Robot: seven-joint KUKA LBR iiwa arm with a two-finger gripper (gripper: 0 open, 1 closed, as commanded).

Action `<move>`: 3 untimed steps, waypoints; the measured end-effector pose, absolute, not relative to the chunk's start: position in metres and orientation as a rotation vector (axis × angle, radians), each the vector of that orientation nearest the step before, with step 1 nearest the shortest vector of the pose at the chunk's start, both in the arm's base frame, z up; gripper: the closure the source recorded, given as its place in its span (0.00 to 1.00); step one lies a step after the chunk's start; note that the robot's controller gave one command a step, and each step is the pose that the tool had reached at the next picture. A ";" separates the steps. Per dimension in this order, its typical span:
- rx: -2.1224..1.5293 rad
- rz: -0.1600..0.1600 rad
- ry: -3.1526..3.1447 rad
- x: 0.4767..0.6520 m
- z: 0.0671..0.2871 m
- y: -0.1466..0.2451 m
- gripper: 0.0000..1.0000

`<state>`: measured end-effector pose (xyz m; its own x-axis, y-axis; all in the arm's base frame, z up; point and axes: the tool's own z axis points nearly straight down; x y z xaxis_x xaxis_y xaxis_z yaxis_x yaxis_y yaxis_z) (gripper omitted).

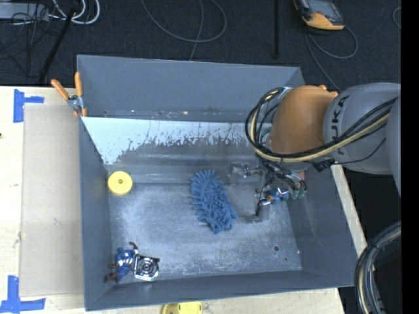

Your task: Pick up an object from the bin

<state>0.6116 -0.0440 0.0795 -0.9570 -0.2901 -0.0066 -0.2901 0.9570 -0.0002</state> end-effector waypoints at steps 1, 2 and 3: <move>-0.477 0.001 3.106 0.596 0.067 -0.015 0.00; -0.663 0.002 3.071 0.602 0.069 0.011 0.00; -0.412 0.001 3.115 0.591 0.070 0.044 1.00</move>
Offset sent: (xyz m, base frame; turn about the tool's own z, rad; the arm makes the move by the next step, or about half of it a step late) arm 0.0076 0.0733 -0.0095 -0.2439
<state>0.5913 0.0435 0.0696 -0.9656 -0.2599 0.0002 -0.2599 0.9656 0.0004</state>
